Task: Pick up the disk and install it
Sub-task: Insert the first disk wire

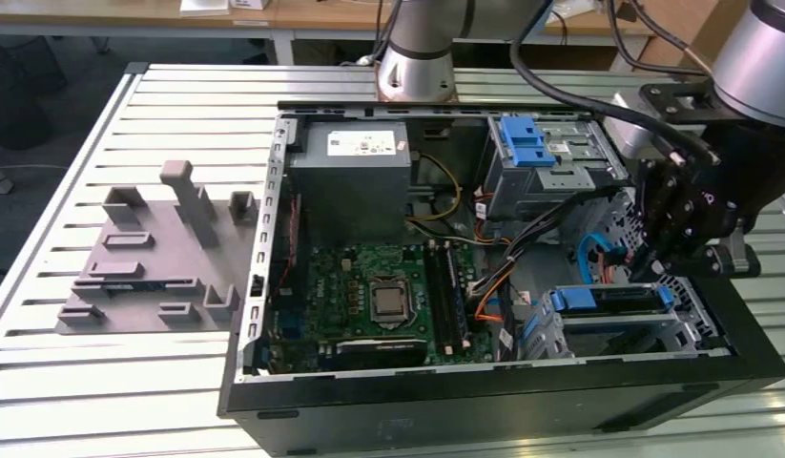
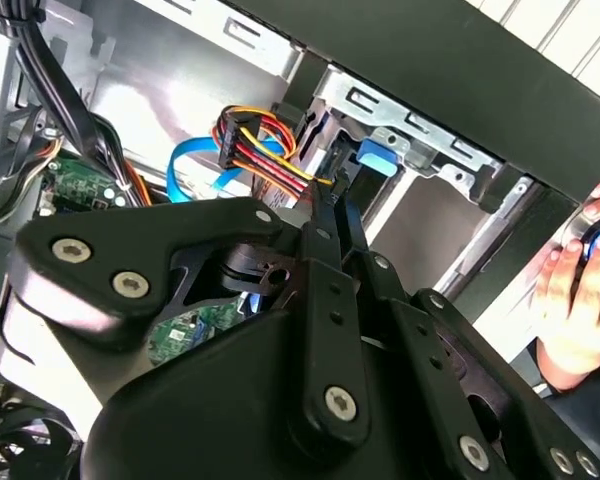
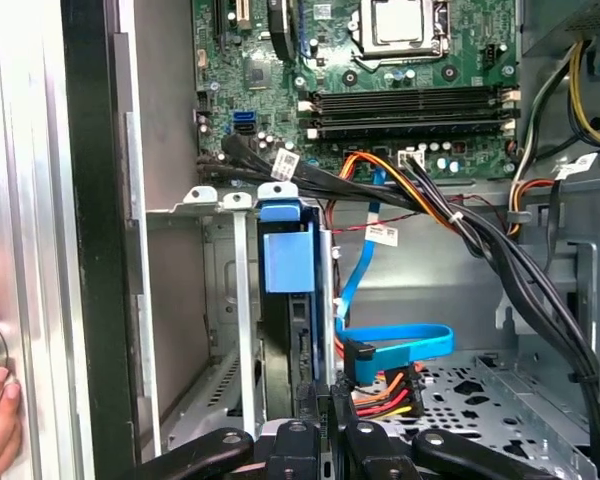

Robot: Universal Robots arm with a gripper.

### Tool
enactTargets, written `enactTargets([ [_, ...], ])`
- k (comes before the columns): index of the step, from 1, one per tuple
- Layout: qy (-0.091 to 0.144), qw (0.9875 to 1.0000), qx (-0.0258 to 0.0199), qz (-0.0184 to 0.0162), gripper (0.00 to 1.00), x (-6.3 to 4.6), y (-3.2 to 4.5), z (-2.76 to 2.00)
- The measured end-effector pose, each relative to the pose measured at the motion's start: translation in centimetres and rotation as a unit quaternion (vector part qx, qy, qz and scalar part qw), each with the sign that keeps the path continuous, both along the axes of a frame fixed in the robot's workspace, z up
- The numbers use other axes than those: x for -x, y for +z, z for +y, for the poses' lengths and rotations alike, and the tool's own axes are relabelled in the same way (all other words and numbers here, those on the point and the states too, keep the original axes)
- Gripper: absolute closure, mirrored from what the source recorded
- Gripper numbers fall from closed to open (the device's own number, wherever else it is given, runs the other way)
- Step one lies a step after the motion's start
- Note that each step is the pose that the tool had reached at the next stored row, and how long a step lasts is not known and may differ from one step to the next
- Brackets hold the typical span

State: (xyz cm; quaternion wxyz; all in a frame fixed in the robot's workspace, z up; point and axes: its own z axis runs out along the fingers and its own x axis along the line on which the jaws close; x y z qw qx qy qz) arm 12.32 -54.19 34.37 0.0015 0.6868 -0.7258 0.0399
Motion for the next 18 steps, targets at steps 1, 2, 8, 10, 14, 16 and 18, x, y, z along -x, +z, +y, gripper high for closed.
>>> enactTargets([
  [1, 0.0, 1.0, -0.0003, -0.0012, 0.84, 0.12, -0.04, -0.02],
  [2, 0.001, 1.0, -0.0005, -0.0025, 0.84, 0.25, -0.07, -0.03],
  [8, 0.002, 1.0, -0.0028, -0.0054, 0.84, 0.44, -0.28, -0.58],
  [10, 0.002, 1.0, -0.0032, -0.0054, 0.84, 0.44, -0.3, -0.67],
  [14, 0.002, 1.0, -0.0034, -0.0054, 0.84, 0.44, -0.33, -0.75],
  [16, 0.002, 1.0, -0.0038, -0.0054, 0.84, 0.44, -0.44, -0.75],
  [18, 0.002, 1.0, -0.0039, -0.0054, 0.84, 0.44, -0.56, -0.75],
])
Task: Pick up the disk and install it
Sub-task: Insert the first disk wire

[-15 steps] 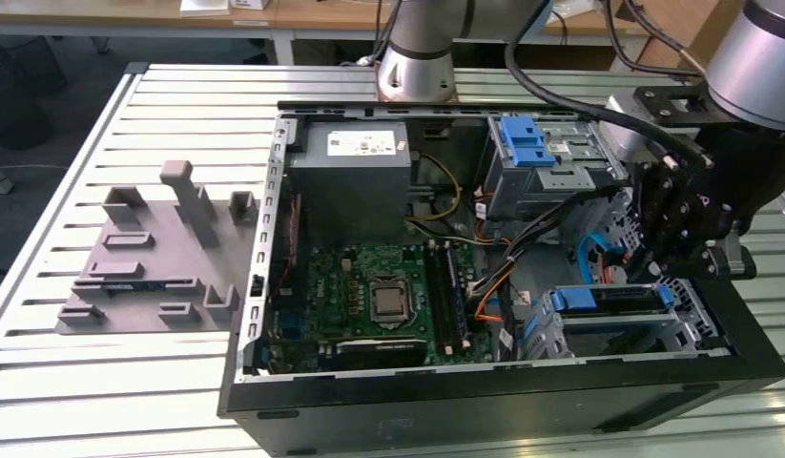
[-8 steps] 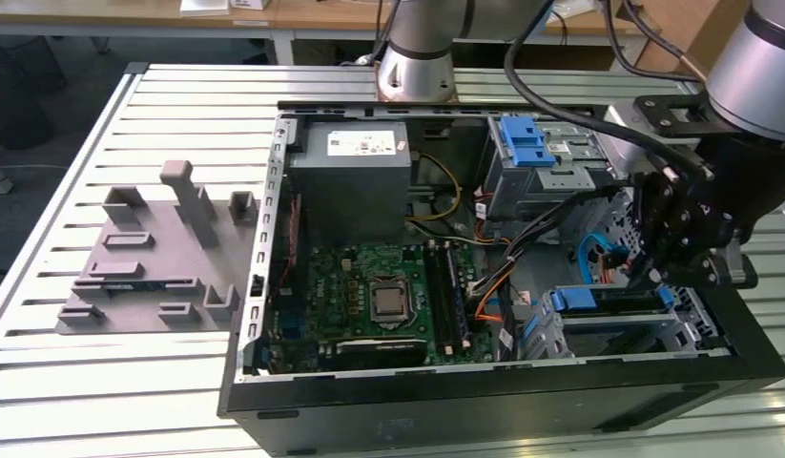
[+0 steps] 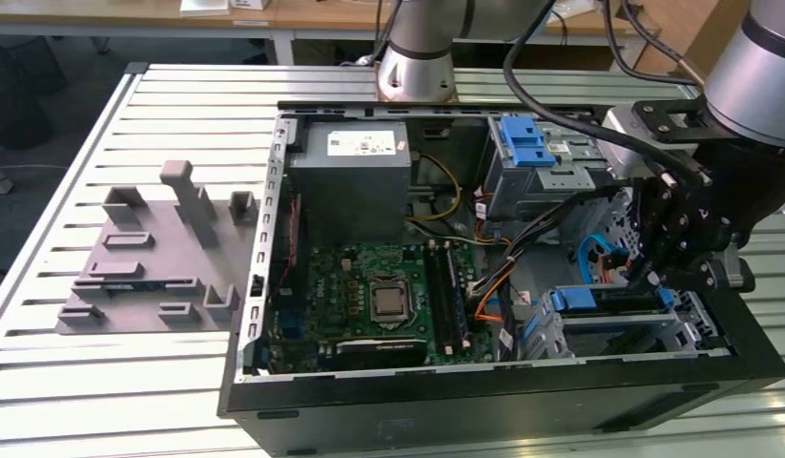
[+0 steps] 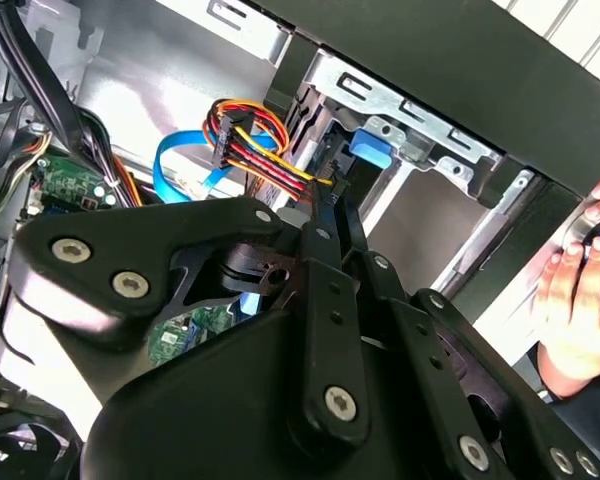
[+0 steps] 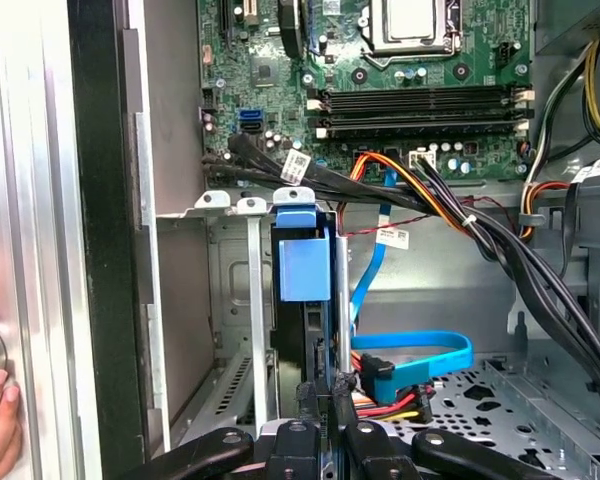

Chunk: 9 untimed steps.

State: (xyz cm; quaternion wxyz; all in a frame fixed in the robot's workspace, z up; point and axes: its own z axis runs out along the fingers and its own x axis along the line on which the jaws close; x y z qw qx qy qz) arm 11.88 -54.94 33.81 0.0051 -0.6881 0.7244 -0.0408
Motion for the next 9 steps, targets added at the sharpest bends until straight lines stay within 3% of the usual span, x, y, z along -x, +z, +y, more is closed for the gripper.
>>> enactTargets([
  [9, 0.0, 1.0, -0.001, -0.0011, 0.84, 0.03, -0.25, 0.0],
])
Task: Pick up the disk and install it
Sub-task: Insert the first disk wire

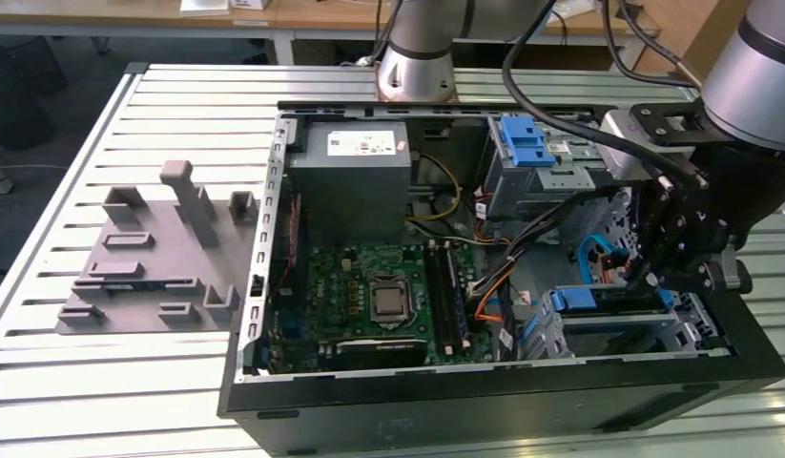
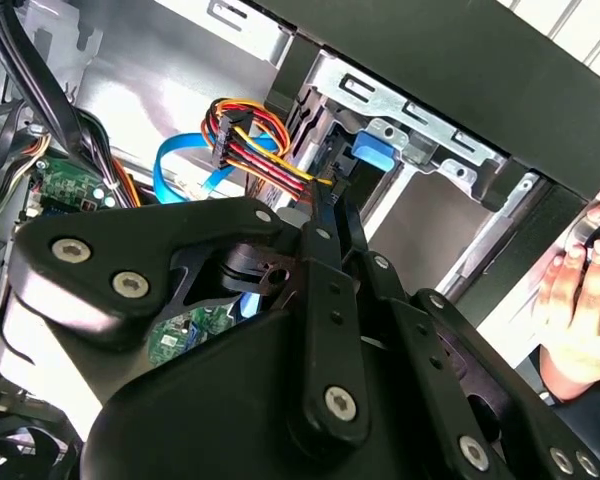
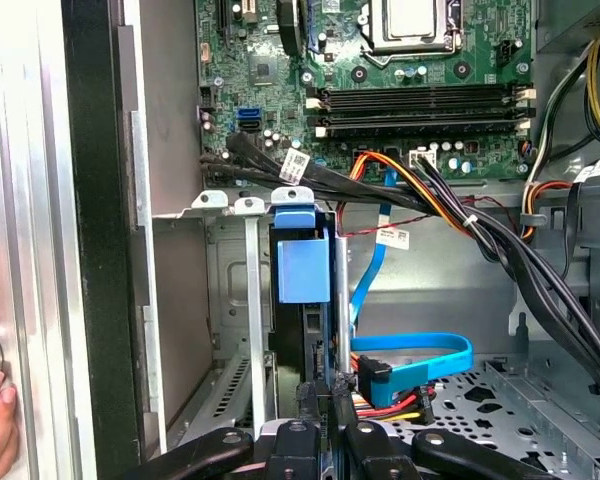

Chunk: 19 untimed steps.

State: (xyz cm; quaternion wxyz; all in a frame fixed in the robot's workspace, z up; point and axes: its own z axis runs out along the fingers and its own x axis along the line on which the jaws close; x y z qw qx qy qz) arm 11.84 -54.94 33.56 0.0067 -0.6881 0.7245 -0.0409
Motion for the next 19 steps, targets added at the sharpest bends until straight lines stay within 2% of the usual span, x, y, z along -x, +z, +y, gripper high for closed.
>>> enactTargets([
  [19, 0.0, 1.0, -0.0037, -0.0016, 0.84, 0.0, -0.54, 0.0],
])
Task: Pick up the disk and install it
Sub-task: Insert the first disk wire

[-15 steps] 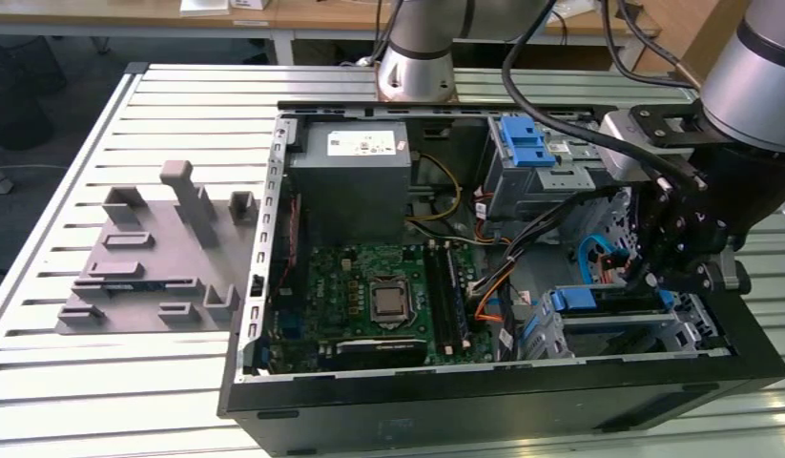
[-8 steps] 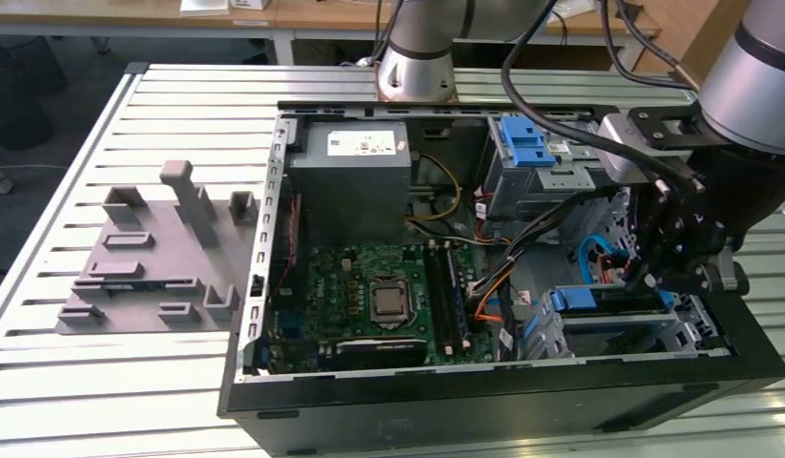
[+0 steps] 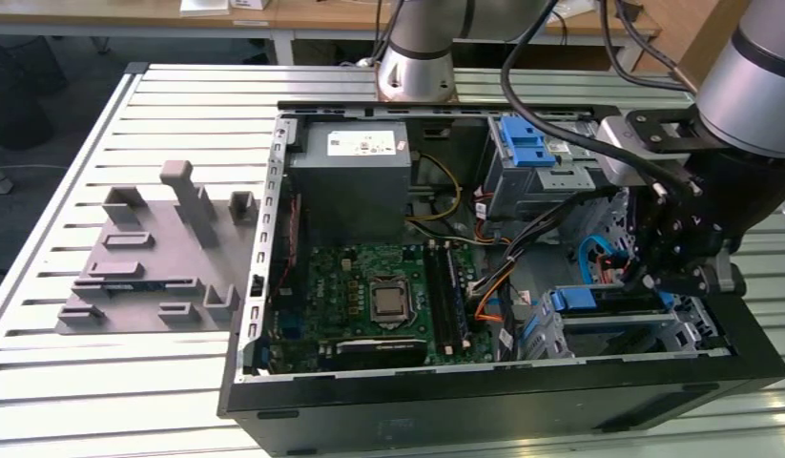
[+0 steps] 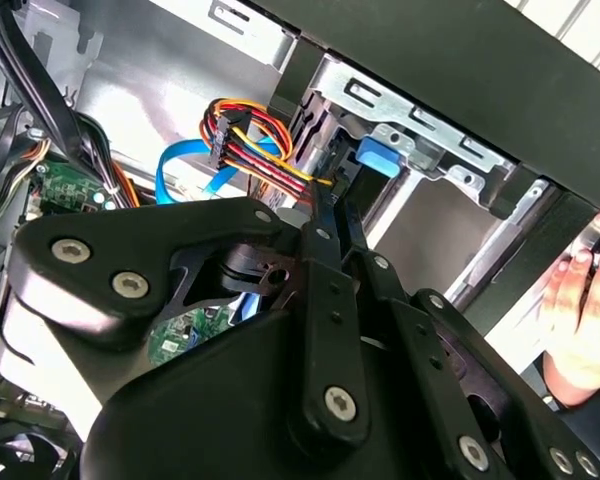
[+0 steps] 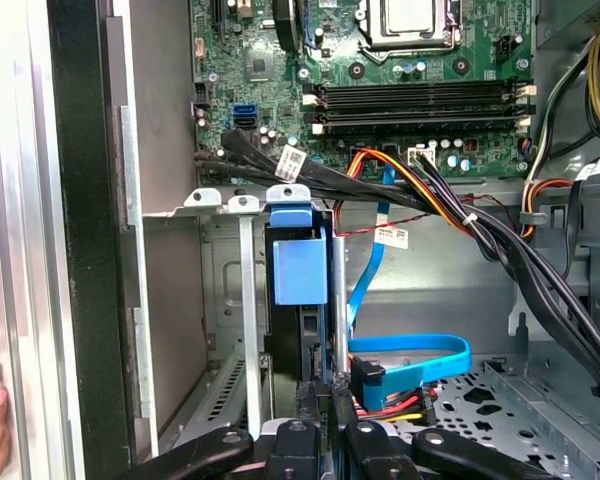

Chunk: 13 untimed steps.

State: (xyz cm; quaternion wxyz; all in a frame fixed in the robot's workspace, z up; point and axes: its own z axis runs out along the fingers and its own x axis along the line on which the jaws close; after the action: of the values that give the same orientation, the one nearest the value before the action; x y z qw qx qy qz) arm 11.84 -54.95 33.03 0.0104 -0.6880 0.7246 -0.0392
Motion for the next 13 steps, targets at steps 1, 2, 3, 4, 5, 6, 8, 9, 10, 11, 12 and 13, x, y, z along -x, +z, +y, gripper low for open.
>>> enactTargets([
  [1, 0.0, 1.0, 0.0, 0.0, 0.84, 0.0, -0.03, 0.0],
  [2, 0.0, 1.0, 0.0001, 0.0, 0.84, 0.0, -0.07, 0.0],
  [3, 0.0, 1.0, 0.0001, 0.0, 0.84, 0.0, -0.12, 0.0],
  [4, 0.0, 1.0, 0.0002, 0.0, 0.84, 0.0, -0.12, 0.0],
  [5, 0.0, 1.0, 0.0003, 0.0, 0.84, 0.0, -0.13, 0.0],
  [6, 0.0, 1.0, 0.0002, 0.0, 0.84, 0.0, -0.17, 0.0],
  [8, 0.0, 1.0, -0.0001, 0.0, 0.84, 0.0, -0.26, 0.0],
  [9, 0.0, 1.0, 0.0, 0.0, 0.84, 0.0, -0.27, 0.0],
  [10, 0.0, 1.0, -0.0001, 0.0, 0.82, 0.0, -0.29, 0.0],
  [11, 0.0, 1.0, -0.0001, 0.0, 0.82, 0.0, -0.29, 0.0],
  [12, 0.0, 1.0, 0.0, 0.0, 0.82, 0.0, -0.29, 0.0],
  [13, 0.0, 1.0, -0.0001, 0.0, 0.76, 0.0, -0.26, 0.0],
])
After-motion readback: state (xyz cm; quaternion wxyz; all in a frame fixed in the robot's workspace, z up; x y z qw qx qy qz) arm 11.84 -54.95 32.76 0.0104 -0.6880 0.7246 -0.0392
